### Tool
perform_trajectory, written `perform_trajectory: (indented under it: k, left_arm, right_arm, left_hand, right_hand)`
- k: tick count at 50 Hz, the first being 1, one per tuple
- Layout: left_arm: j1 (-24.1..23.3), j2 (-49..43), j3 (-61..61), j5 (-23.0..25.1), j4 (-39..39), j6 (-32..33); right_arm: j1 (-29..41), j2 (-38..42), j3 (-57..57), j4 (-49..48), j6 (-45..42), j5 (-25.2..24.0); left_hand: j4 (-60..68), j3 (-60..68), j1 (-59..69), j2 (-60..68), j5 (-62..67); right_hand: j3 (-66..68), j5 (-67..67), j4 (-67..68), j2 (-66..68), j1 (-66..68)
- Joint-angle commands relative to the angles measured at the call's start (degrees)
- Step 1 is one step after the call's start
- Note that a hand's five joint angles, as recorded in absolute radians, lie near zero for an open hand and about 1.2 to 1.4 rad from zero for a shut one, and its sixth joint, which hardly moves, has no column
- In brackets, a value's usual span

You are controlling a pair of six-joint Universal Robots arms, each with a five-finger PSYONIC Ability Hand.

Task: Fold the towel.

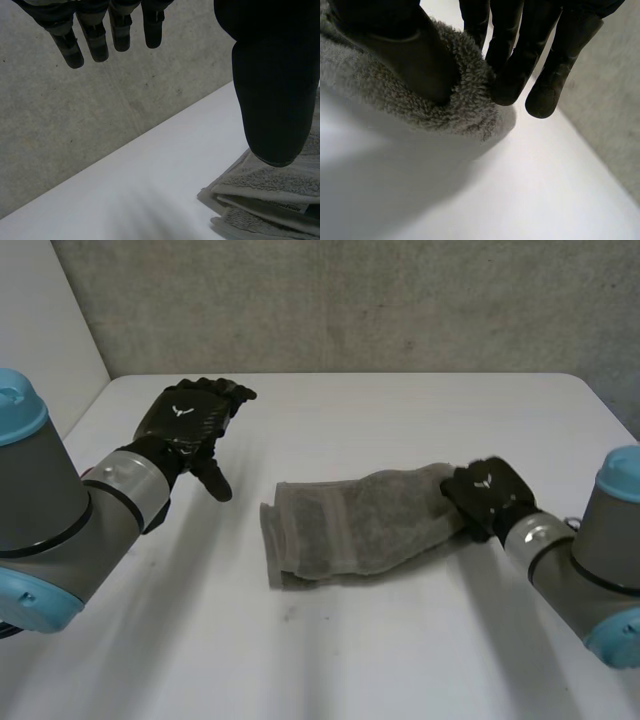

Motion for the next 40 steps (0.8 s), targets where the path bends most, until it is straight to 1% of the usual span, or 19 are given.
perform_trajectory:
  k: [1,2,4,5,7,8,10,14,17,18,19,20,21,22,24,25,27,32,40]
  left_arm:
    - [0.3,0.9,0.8,0.0,-0.1,0.0]
    - [0.3,1.0,0.8,0.0,-0.1,0.0]
    - [0.4,2.4,0.9,-0.2,0.0,0.0]
    - [0.4,2.4,0.9,-0.2,0.0,0.0]
    - [0.4,3.4,1.0,-0.9,0.1,0.0]
    - [0.4,3.4,1.0,-0.9,0.1,0.0]
    - [0.4,3.9,1.1,-2.0,0.2,-0.4]
    - [0.4,3.9,1.4,-2.7,0.2,-1.1]
    - [0.4,3.9,1.5,-2.7,0.3,-2.0]
    - [0.4,3.6,1.8,-2.7,0.3,-2.6]
    - [0.4,3.6,1.9,-2.7,0.3,-2.6]
    - [0.4,3.0,2.4,-2.7,0.4,-3.2]
    - [0.3,2.6,3.1,-2.7,0.4,-3.8]
    - [0.3,2.6,3.1,-2.7,0.4,-3.8]
    - [0.1,0.5,4.7,-2.9,0.4,-5.0]
    - [0.1,0.5,4.7,-2.9,0.4,-5.0]
    - [-0.3,-2.6,6.9,-2.9,0.3,-6.4]
    - [-1.4,-7.6,9.7,-3.0,0.1,-9.2]
    - [-7.5,-18.1,13.7,-4.2,-0.3,-10.9]
  right_arm:
    - [16.3,3.1,-13.0,2.7,-6.7,-1.0]
    - [16.3,3.2,-13.0,2.8,-6.7,-1.0]
    - [22.3,8.4,-19.6,5.6,-9.7,-1.1]
    - [22.4,8.4,-19.6,5.6,-9.8,-1.1]
    - [26.8,14.3,-25.1,9.4,-12.1,-1.6]
    - [26.9,14.3,-25.1,9.4,-12.1,-1.6]
    - [29.3,19.0,-29.0,13.6,-14.0,-2.4]
    - [29.7,19.9,-30.5,15.4,-13.5,-2.4]
    - [29.0,17.4,-29.8,13.3,-9.0,-2.3]
    - [27.9,15.4,-28.7,11.5,-3.9,-2.3]
    - [26.2,12.8,-26.6,9.7,2.4,-2.4]
    - [26.1,12.7,-26.5,9.7,2.5,-2.4]
    - [23.9,9.8,-24.5,8.4,8.0,-2.2]
    - [23.9,9.8,-24.4,8.4,8.1,-2.2]
    - [19.8,5.5,-20.7,6.5,18.0,-2.1]
    - [19.8,5.5,-20.7,6.5,18.0,-2.1]
    - [16.3,3.2,-18.2,6.6,23.1,-1.6]
    - [10.5,2.3,-16.4,7.7,24.3,-1.1]
    - [10.1,8.1,-19.5,11.9,26.2,-1.1]
  left_hand:
    - [0.6,0.4,0.3,0.5,-1.2]
    - [0.6,0.4,0.3,0.5,-1.2]
    - [0.6,0.4,0.3,0.5,-1.2]
    - [0.6,0.4,0.3,0.5,-1.2]
    - [0.6,0.4,0.3,0.5,-1.2]
    - [0.6,0.4,0.3,0.5,-1.2]
    - [0.6,0.4,0.3,0.5,-1.2]
    - [0.6,0.4,0.3,0.5,-1.2]
    - [0.7,0.6,0.4,0.7,-1.1]
    - [0.6,0.4,0.3,0.5,-1.2]
    - [0.6,0.4,0.3,0.5,-1.2]
    - [0.7,0.6,0.4,0.7,-1.1]
    - [0.7,0.6,0.4,0.7,-1.1]
    - [0.7,0.6,0.4,0.7,-1.1]
    - [1.1,0.9,0.8,1.0,-0.7]
    - [1.1,0.9,0.8,1.0,-0.7]
    - [1.4,1.3,1.1,1.4,-0.4]
    - [2.3,2.1,1.9,2.2,0.4]
    - [2.4,2.3,2.1,2.4,0.6]
  right_hand:
    - [3.4,4.2,3.6,8.2,6.0]
    - [3.4,4.2,3.6,8.2,6.0]
    - [3.4,4.2,3.6,8.2,6.0]
    - [3.4,4.2,3.6,8.2,6.0]
    - [3.4,4.2,3.6,8.2,6.0]
    - [3.4,4.2,3.6,8.2,6.0]
    - [3.4,4.2,3.6,8.2,6.0]
    - [3.4,4.2,3.6,8.2,6.0]
    - [3.4,4.2,3.6,8.2,6.0]
    - [-12.9,-12.0,-12.7,-8.0,-10.3]
    - [-48.0,-47.2,-47.8,-43.2,-45.4]
    - [-48.4,-47.5,-48.2,-43.5,-45.8]
    - [-66.6,-65.8,-66.4,-61.8,-64.0]
    - [-66.6,-65.8,-66.4,-61.8,-64.0]
    - [-66.6,-65.8,-66.4,-61.8,-64.0]
    - [-66.6,-65.8,-66.4,-61.8,-64.0]
    - [-66.6,-65.8,-66.4,-61.8,-64.0]
    - [-66.6,-65.8,-66.4,-61.8,-64.0]
    - [-66.6,-65.8,-66.4,-61.8,-64.0]
